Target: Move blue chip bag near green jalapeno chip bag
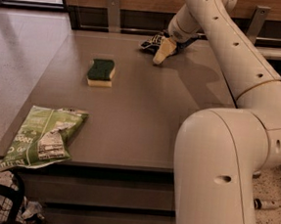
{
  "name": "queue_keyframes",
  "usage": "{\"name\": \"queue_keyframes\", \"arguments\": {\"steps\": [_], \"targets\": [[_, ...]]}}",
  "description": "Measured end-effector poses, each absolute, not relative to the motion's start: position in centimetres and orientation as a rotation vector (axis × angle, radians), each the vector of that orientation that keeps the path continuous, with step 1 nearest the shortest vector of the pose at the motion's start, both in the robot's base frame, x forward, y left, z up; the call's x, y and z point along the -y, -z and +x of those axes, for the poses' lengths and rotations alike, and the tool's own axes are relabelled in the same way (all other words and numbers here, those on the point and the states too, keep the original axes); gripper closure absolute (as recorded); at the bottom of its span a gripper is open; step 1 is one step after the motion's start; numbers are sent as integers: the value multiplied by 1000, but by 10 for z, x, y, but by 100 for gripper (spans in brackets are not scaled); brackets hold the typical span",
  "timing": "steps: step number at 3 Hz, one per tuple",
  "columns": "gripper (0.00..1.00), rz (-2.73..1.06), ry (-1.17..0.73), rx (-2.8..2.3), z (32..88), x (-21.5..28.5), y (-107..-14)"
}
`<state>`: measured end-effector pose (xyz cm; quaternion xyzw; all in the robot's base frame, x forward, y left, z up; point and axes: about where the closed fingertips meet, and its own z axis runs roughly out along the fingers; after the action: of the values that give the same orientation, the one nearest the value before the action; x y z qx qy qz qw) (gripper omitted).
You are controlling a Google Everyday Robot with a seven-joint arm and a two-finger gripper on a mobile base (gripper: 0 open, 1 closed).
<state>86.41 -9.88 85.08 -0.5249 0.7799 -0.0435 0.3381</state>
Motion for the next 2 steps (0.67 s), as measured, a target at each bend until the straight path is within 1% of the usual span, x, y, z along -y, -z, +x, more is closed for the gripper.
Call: {"name": "queue_keyframes", "arguments": {"steps": [1, 2], "targets": [[18, -1377, 97, -2038, 864, 97, -843], [41, -1382, 92, -2041, 864, 95, -839]]}}
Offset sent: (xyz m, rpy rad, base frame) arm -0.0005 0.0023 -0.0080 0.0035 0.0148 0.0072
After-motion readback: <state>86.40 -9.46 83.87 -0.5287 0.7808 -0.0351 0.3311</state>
